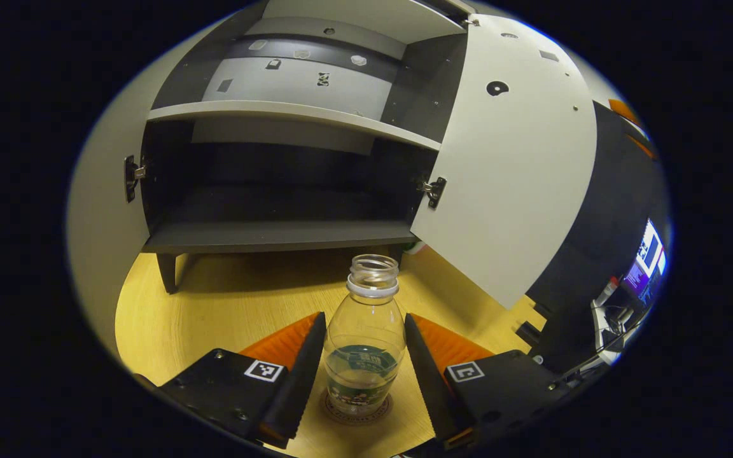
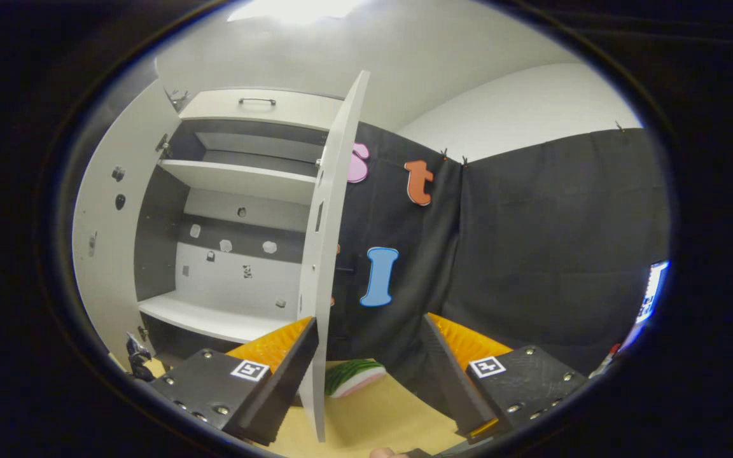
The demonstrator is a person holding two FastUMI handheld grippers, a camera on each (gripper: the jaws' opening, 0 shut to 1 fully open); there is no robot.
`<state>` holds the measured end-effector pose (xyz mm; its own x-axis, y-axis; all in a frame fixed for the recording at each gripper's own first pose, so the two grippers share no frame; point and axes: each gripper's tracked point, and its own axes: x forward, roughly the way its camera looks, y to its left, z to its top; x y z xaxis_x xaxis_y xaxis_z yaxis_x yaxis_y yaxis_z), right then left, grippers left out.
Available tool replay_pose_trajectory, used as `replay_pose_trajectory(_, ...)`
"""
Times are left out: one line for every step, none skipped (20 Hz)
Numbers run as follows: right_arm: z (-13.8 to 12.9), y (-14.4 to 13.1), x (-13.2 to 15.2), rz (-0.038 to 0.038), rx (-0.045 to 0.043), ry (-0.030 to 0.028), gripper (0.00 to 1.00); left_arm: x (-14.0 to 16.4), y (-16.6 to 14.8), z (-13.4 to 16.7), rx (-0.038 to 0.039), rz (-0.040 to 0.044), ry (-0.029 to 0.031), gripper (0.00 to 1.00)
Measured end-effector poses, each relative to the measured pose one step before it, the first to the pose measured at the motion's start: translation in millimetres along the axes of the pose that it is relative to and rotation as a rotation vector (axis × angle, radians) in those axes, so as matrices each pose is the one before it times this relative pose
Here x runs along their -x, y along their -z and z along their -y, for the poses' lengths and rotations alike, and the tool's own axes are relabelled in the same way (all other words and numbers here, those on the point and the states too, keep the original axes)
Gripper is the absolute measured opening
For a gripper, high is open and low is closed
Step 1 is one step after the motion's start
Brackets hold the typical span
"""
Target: Grasp the bottle in the cabinet with the left hand and place it on the coaster, then close the right door with the right hand and the left door with the left hand.
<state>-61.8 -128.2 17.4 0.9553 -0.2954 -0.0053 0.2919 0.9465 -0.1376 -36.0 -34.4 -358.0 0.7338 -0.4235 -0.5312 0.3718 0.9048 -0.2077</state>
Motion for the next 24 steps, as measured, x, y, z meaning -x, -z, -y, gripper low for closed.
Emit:
replay_pose_trajectory(-0.66, 0.05, 0.5, 0.00101, -0.00206, -0.00134, 0.96, 3.65, 1.52, 1.37, -0.0058, -0.00414, 0.00264, 0.78)
replay_pose_trajectory(-1.16, 0.17, -0.25, 0.00039, -0.00202, -0.00197, 0.97, 4.12, 1.96, 0.17, -0.00367, -0.00327, 0.00202, 0.78)
replay_pose_trajectory(-1.17, 0.07, 0.26, -0.00023, -0.00189, -0.00176, 0.97, 3.19, 1.35, 0.24, -0.001, -0.00328, -0.00014, 0.78)
replay_pose_trajectory(0.36, 0.77, 1.08, -0.00025, -0.00218, -0.00174, 0.97, 3.25, 1.78, 0.01, 0.00256, -0.00129, -0.00177, 0.78)
replay_pose_trajectory(-1.25, 0.32, 0.96, -0.00153, -0.00223, -0.0024, 0.98, 3.34, 0.97, 0.08, 0.00332, -0.00157, -0.00176, 0.78)
replay_pose_trajectory(-0.69, 1.16, -0.19, -0.00139, -0.00274, -0.00253, 0.98, 2.74, 1.46, -0.35, 0.0043, -0.00043, -0.00149, 0.78)
replay_pose_trajectory(-0.92, 0.75, -0.46, -0.00242, -0.00243, -0.00325, 0.98, 2.66, 0.65, -0.19, 0.00316, -0.00051, -0.00238, 0.78)
replay_pose_trajectory(-0.76, 0.78, 0.58, -0.00205, -0.00182, -0.0034, 0.98, 1.52, 0.63, -0.63, 0.00332, -0.00016, -0.00135, 0.78)
replay_pose_trajectory(-1.4, 0.44, -0.74, -0.0007, -0.00137, -0.00312, 0.99, 1.5, 0.4, 0.16, 0.00192, -0.00064, -0.00213, 0.78)
replay_pose_trajectory(-0.41, 0.05, -0.54, 0.00021, -0.00098, -0.00195, 0.99, 0.33, 0.62, 0.45, 0.00161, -0.00098, -0.00201, 0.78)
replay_pose_trajectory(-0.54, -0.37, -0.46, 0.00067, -0.00112, -0.00215, 0.99, 0.97, 0.04, 0.15, -0.00132, -0.0028, -0.0021, 0.78)
replay_pose_trajectory(-0.83, -0.25, -0.15, 0.00115, -0.00158, -0.00204, 0.99, 0.45, 0.97, 0.32, -0.00239, -0.00349, -0.00151, 0.78)
replay_pose_trajectory(-0.92, -0.53, -0.34, 0.00122, -0.00097, -0.00213, 0.99, -0.15, 0.88, 1.53, -0.00451, -0.00298, -0.0019, 0.8)
replay_pose_trajectory(-0.31, 0.25, -0.56, 0.0005, -0.00004, -0.00177, 0.96, 0.35, 0.0, 1.9, -0.0047, -0.00217, 0.00153, 0.8)
replay_pose_trajectory(-0.59, 0.34, -0.2, -0.00057, 0.00063, -0.00171, 0.96, -0.34, -0.63, 0.75, -0.00588, -0.00203, -0.00284, 0.81)
replay_pose_trajectory(-0.57, 0.82, -0.84, -0.00133, 0.00073, -0.00133, 0.96, -0.61, 0.53, 1.29, -0.00482, -0.00404, -0.00125, 0.8)
replay_pose_trajectory(0.09, -0.18, -0.65, -0.00032, 0.00021, -0.0007, 0.96, -0.09, 0.72, 1.08, -0.00258, -0.00176, -0.00182, 0.81)
replay_pose_trajectory(0.22, 0.51, -0.53, -0.0003, -0.00037, -0.00068, 0.96, -0.93, -0.85, 0.89, 0.00002, -0.00281, -0.00147, 0.81)
replay_pose_trajectory(0.07, -0.04, 0.17, -0.00075, -0.00023, 0.00036, 0.96, 0.0, 0.45, 1.94, 0.00302, -0.00504, 0.00106, 0.81)
replay_pose_trajectory(0.29, 0.88, -0.22, -0.00127, 0.00001, 0.00103, 0.99, 0.4, -0.71, 2.45, 0.00742, -0.00375, 0.00559, 0.81)
replay_pose_trajectory(0.86, 0.96, -0.47, -0.00168, -0.00018, 0.00109, 0.96, 0.7, -1.88, 3.51, 0.00653, 0.0018, 0.00698, 0.81)
replay_pose_trajectory(0.97, 0.59, -0.11, -0.00178, -0.00052, 0.00066, 0.96, 0.68, -2.7, 3.0, 0.00271, 0.00422, 0.00704, 0.81)
replay_pose_trajectory(0.34, 0.27, -0.73, -0.00109, -0.00071, 0.00053, 0.96, 0.6, -1.45, 2.2, -0.0027, 0.00187, 0.00124, 0.81)
replay_pose_trajectory(0.76, 0.05, -0.38, 0.00031, -0.00085, 0.00075, 0.96, 0.63, -1.98, 1.21, -0.00607, 0.00313, 0.00028, 0.81)
